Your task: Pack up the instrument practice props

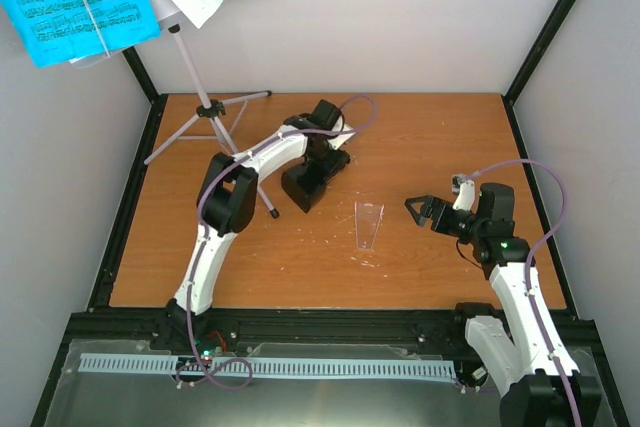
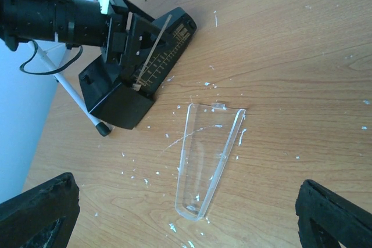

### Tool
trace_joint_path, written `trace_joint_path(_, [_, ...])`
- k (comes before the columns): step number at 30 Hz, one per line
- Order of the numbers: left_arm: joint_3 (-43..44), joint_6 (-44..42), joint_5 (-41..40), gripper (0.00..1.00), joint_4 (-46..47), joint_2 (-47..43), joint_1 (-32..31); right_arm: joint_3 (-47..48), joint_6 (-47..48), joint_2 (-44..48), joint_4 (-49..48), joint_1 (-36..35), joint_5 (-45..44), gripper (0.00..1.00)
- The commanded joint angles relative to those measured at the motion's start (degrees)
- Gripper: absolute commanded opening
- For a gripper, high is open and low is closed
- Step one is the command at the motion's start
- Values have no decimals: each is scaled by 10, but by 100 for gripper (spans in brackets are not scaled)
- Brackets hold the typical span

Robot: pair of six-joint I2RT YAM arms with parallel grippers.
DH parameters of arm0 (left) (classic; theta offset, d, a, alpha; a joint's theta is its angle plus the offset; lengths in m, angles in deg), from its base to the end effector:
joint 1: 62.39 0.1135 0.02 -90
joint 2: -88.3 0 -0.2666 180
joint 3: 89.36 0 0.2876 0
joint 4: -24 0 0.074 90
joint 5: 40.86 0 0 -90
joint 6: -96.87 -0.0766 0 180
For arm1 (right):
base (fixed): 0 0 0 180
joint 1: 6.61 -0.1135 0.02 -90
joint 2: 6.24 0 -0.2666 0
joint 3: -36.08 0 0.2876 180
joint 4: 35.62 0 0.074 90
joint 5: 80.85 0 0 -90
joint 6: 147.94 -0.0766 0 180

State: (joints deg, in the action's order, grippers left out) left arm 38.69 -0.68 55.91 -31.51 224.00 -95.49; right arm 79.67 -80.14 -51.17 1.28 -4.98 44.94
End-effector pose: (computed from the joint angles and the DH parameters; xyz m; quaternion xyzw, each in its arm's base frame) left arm 0.4672 -0.3153 0.1275 0.3501 0.9058 -0.1072 0.2132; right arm 0.2269 0.0384 0.2108 0.0455 0.8654 0.3462 0.3593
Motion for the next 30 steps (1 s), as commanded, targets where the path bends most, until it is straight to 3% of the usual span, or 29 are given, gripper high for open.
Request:
trace_joint_path(1, [-59,23,10,45,52,-83,-2,6,-8,10,14,1,2,100])
trace_joint_path(7, [-222,45,25,39,176,-195,-2,8,-25,17,23,1,-1,100])
trace_joint_path(17, [-518,79,124,39,418,-401,-3,13,-74,-29,-10,-9,62,100])
trace_joint_path(24, [-661,97,175,39,541,-504,-24,44,-91,-57,-22,-94,25,92])
trace_joint_path(30, [-705,105,161,38,554,-534,-56,79,-129,-98,-57,-226,-60,89])
